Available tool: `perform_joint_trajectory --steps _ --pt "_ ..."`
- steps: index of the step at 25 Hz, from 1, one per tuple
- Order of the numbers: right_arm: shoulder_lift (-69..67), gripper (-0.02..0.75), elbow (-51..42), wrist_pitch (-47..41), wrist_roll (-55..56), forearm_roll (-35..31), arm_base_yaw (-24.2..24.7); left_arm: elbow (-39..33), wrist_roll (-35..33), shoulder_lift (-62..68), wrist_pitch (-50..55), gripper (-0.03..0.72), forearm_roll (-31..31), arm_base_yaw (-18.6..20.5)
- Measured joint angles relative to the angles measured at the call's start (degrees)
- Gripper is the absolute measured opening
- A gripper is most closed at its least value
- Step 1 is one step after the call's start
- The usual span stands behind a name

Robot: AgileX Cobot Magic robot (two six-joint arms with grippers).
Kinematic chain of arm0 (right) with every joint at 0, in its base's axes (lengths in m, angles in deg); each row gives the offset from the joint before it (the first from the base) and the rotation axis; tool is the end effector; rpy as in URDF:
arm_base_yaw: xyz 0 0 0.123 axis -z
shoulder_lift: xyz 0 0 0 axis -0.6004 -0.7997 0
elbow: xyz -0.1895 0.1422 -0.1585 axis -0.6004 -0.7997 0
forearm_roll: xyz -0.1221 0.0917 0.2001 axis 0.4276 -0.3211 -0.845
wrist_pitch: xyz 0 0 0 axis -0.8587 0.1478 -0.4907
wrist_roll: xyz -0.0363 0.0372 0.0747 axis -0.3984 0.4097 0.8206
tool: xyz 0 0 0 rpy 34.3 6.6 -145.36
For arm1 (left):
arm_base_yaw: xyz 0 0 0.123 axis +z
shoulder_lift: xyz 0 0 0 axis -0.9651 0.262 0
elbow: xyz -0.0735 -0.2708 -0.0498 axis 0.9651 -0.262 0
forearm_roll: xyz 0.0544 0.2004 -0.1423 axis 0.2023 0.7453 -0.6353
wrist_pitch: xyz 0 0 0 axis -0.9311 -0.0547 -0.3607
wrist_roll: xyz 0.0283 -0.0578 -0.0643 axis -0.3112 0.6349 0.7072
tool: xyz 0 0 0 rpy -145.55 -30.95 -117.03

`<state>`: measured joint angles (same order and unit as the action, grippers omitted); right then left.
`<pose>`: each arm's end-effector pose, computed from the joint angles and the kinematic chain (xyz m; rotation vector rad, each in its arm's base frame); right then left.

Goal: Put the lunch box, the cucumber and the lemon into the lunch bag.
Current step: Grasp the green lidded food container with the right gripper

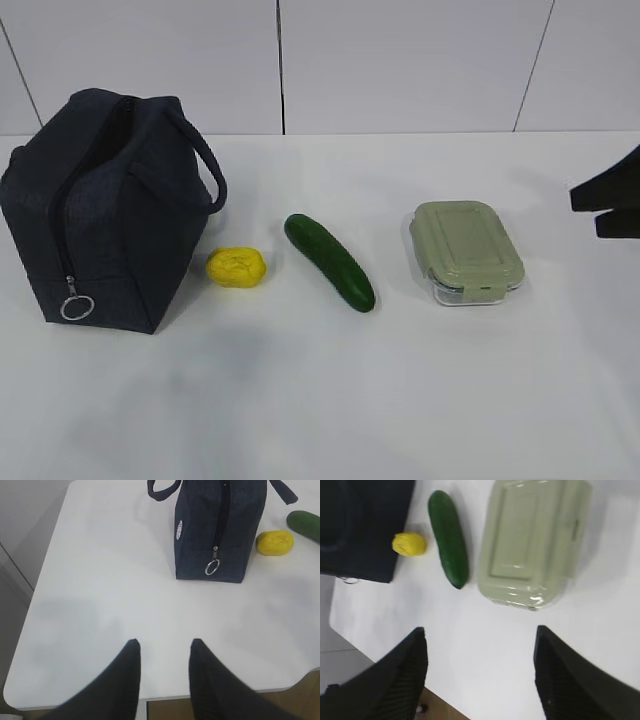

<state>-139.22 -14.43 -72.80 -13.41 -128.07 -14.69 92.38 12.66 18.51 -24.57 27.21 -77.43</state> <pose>0.3155 -0.0491 0.2337 -0.0704 2.4335 1.0811 -0.0078 -0.0005 0.2810 0.0482 2.0724 -0.0412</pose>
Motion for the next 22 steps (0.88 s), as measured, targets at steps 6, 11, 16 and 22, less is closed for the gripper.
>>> perform_joint_trajectory --steps 6,11,16,22 --pt "-6.75 0.497 5.88 -0.11 0.40 4.83 0.52 0.00 0.00 0.00 0.00 0.235 0.00 0.00" --pt "-11.63 0.592 8.85 -0.22 0.19 4.22 0.52 0.00 0.00 0.00 0.00 0.235 0.00 0.00" --pt "-16.22 0.647 9.14 -0.22 -1.98 0.67 0.52 0.00 0.00 0.00 0.00 0.235 0.00 0.00" --pt "-21.25 0.654 12.18 -0.22 -3.98 -1.75 0.17 0.00 0.00 0.00 0.00 0.235 0.00 0.00"
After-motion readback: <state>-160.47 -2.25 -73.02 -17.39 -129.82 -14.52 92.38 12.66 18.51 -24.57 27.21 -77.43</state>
